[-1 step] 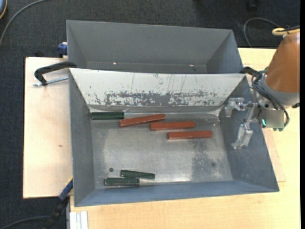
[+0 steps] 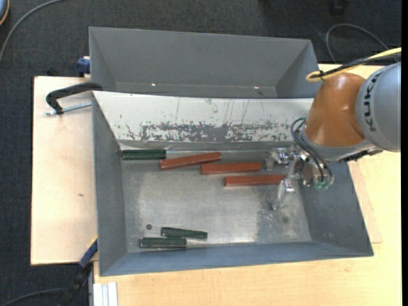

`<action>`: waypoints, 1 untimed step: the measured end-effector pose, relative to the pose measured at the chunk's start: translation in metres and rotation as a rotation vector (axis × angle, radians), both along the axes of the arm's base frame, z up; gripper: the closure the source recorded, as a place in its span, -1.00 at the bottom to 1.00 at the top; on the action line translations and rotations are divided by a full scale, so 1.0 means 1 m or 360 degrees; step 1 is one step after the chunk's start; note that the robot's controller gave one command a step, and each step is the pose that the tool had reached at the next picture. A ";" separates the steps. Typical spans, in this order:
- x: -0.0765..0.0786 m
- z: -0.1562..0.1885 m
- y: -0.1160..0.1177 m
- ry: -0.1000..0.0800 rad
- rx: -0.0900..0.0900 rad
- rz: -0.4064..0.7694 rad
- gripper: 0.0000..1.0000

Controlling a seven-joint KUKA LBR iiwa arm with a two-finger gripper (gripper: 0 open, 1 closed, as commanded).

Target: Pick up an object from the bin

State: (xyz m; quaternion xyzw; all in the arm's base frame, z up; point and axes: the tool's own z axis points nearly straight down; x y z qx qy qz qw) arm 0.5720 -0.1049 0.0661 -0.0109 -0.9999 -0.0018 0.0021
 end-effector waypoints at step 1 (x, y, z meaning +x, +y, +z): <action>0.001 0.005 -0.002 -0.0010 -0.0006 -0.0002 1.00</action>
Offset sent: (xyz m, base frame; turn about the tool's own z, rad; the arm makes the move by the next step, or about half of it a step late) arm 0.0000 0.0000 0.0000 0.0000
